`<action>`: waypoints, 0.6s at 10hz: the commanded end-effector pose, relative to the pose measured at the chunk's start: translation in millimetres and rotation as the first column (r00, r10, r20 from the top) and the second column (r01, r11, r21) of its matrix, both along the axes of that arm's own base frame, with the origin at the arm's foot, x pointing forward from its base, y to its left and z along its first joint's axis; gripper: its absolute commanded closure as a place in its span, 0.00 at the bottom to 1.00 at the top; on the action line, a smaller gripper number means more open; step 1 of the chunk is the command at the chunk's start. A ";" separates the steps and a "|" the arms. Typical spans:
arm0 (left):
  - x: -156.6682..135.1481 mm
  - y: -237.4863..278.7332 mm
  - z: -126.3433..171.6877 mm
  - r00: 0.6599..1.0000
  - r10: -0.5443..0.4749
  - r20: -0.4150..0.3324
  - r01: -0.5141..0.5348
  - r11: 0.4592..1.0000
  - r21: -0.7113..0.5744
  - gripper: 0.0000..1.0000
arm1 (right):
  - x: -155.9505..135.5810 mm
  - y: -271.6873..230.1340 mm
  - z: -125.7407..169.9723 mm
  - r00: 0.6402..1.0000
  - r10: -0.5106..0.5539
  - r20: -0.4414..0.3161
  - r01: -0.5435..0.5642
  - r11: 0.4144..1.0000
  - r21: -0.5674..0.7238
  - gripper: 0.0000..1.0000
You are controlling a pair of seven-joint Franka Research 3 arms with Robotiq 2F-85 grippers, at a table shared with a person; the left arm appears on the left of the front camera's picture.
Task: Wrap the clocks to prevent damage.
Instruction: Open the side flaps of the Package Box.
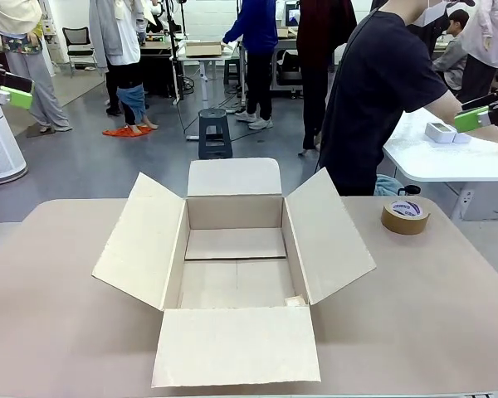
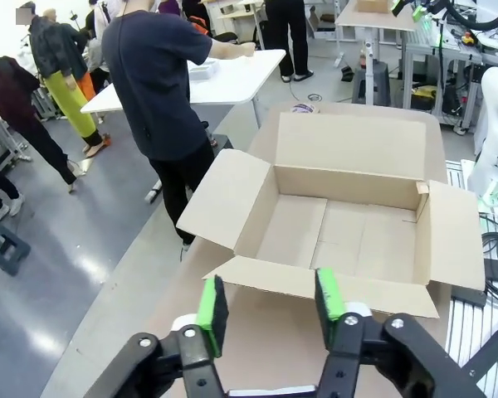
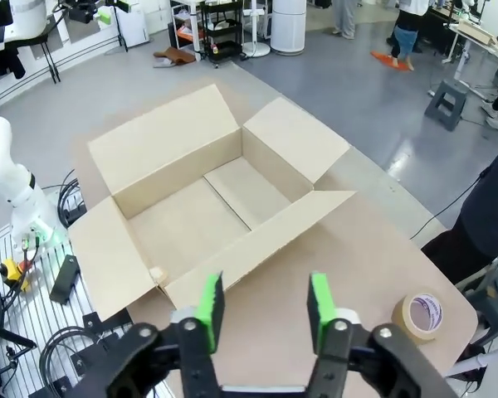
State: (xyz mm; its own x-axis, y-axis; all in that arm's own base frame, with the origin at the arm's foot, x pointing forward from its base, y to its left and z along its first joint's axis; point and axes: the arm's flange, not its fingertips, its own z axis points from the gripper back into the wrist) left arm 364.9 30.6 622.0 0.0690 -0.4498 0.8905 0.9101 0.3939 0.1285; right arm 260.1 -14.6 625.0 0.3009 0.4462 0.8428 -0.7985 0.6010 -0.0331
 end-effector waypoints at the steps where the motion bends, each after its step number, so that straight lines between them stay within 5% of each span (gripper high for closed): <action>1: 2.4 7.3 -0.1 1.000 -0.016 0.004 0.016 1.000 0.012 0.84 | -0.3 -2.1 1.6 1.000 0.005 -0.022 -0.005 1.000 -0.003 1.00; 2: 4.1 7.8 -0.4 1.000 -0.013 -0.001 0.013 1.000 0.017 1.00 | -0.2 -1.8 1.5 1.000 0.006 -0.025 -0.005 1.000 0.005 1.00; 6: 3.4 13.4 -4.0 1.000 -0.020 -0.005 0.020 0.999 0.040 1.00 | -3.3 -0.1 5.3 0.999 0.017 -0.031 -0.016 1.000 0.005 1.00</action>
State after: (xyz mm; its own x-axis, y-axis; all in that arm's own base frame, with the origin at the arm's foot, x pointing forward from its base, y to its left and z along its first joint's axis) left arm 367.2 40.6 617.5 0.0873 -0.4612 0.8830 0.9127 0.3923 0.1146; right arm 257.8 -14.9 626.4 0.3078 0.4547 0.8358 -0.8046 0.5932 -0.0264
